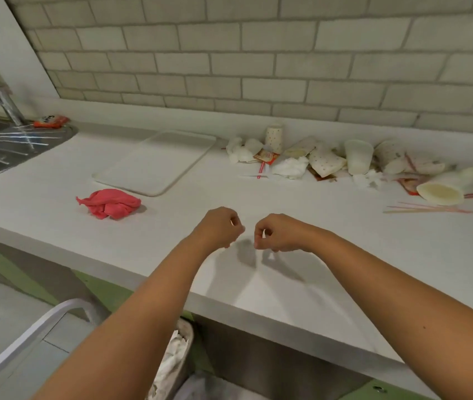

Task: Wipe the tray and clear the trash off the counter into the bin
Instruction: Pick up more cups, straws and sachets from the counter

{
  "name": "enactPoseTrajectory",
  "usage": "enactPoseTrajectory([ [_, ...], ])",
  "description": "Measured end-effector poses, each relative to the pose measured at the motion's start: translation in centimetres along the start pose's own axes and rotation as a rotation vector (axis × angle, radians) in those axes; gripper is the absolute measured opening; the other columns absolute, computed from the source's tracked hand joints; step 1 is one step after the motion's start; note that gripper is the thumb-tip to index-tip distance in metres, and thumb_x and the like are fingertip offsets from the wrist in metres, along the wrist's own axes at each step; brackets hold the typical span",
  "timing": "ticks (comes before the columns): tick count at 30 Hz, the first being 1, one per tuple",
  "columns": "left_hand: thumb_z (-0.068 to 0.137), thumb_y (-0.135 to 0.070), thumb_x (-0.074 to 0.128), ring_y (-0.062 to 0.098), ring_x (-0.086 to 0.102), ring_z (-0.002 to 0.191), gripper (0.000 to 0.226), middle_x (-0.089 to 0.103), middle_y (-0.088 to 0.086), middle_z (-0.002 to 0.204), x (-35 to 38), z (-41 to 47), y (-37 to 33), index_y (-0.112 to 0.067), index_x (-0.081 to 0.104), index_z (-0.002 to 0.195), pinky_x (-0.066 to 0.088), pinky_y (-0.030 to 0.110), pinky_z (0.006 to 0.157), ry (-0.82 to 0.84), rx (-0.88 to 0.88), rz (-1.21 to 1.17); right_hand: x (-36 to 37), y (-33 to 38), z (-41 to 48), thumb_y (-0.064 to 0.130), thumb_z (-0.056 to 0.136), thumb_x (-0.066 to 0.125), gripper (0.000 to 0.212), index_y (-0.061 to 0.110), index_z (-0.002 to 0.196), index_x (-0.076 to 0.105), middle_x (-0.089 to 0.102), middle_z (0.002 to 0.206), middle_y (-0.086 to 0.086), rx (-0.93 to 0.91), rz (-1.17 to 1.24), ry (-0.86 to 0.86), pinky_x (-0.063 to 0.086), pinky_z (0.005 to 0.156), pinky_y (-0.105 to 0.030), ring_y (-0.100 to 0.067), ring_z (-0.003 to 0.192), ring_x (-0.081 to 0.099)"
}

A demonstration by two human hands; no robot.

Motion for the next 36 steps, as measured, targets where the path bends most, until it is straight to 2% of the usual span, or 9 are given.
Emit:
enactPoseTrajectory([
  [5,0.089,-0.018,0.052,0.017,0.053,0.080,0.014,0.055,-0.001,0.091,4.4,2.8,-6.7,-0.010,0.063,0.095,0.047,0.030,0.073,-0.071,0.140,0.007,-3.4,-5.8,-2.1,0.019,0.090,0.057,0.016,0.009,0.099,0.067,0.049,0.072,0.010,0.088,-0.011,-0.113,0.037,0.056,-0.016,-0.006,0.062,0.047],
  [10,0.090,-0.018,0.054,0.018,0.055,0.076,0.014,0.058,0.002,0.090,9.0,5.2,-12.7,-0.012,0.061,0.099,0.051,0.033,0.074,-0.039,0.231,-0.010,-6.5,-12.9,-3.9,0.014,0.091,0.050,0.020,0.008,0.100,0.067,0.054,0.083,0.005,0.218,-0.052,-0.246,0.043,0.070,-0.024,-0.015,0.077,0.053],
  [13,0.090,-0.015,0.054,0.016,0.054,0.079,0.016,0.062,0.006,0.101,11.6,6.4,-15.9,-0.010,0.061,0.103,0.049,0.030,0.074,-0.018,0.305,0.018,-8.0,-17.4,-4.7,0.012,0.090,0.047,0.021,0.010,0.096,0.068,0.064,0.099,-0.003,0.324,-0.068,-0.304,0.049,0.079,-0.032,-0.022,0.087,0.059],
  [17,0.091,-0.014,0.054,0.020,0.057,0.088,0.021,0.060,0.007,0.107,14.9,8.2,-19.6,-0.011,0.060,0.110,0.047,0.029,0.074,0.020,0.374,0.057,-9.7,-22.7,-5.9,0.009,0.090,0.048,0.020,0.009,0.096,0.067,0.066,0.108,-0.007,0.437,-0.083,-0.365,0.050,0.085,-0.033,-0.025,0.099,0.061],
  [21,0.091,-0.013,0.054,0.024,0.057,0.102,0.023,0.056,0.008,0.113,17.9,9.8,-23.0,-0.011,0.059,0.113,0.047,0.031,0.084,0.051,0.410,0.098,-11.1,-26.9,-7.2,0.003,0.092,0.048,0.027,0.009,0.115,0.060,0.055,0.122,-0.006,0.527,-0.142,-0.444,0.045,0.082,-0.028,-0.024,0.110,0.055],
  [27,0.091,-0.011,0.055,0.023,0.053,0.109,0.024,0.051,0.008,0.119,21.6,12.0,-25.8,-0.011,0.059,0.114,0.046,0.035,0.093,0.062,0.451,0.168,-12.4,-31.5,-7.3,-0.007,0.090,0.040,0.058,0.013,0.145,0.032,0.032,0.144,-0.008,0.519,-0.309,-0.384,0.043,0.099,-0.036,-0.028,0.130,0.035],
  [29,0.090,-0.010,0.056,0.023,0.050,0.114,0.026,0.049,0.008,0.121,22.6,12.7,-26.3,-0.011,0.059,0.116,0.045,0.035,0.095,0.058,0.477,0.196,-12.7,-32.3,-7.1,-0.006,0.091,0.039,0.054,0.010,0.142,0.035,0.035,0.141,-0.010,0.514,-0.327,-0.381,0.042,0.097,-0.036,-0.028,0.127,0.037],
  [33,0.090,-0.010,0.057,0.023,0.042,0.121,0.035,0.045,0.007,0.130,23.9,13.7,-27.0,-0.012,0.055,0.125,0.040,0.033,0.100,0.033,0.533,0.254,-13.2,-32.7,-6.6,-0.004,0.092,0.041,0.034,0.004,0.120,0.057,0.048,0.123,-0.013,0.456,-0.322,-0.448,0.043,0.087,-0.034,-0.028,0.114,0.048],
  [36,0.089,-0.014,0.059,0.025,0.038,0.124,0.049,0.038,0.007,0.139,24.7,14.4,-27.5,-0.012,0.045,0.136,0.037,0.032,0.103,0.036,0.542,0.333,-13.5,-33.5,-6.4,0.006,0.094,0.049,0.028,0.009,0.119,0.061,0.051,0.120,-0.009,0.398,-0.319,-0.504,0.042,0.081,-0.033,-0.026,0.115,0.043],
])
Point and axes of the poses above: each hand's wrist, its own z-axis towards the middle knuckle, its own x-axis out of the palm, y = z × x, the point moved 2 cm from there along z, towards the middle knuckle
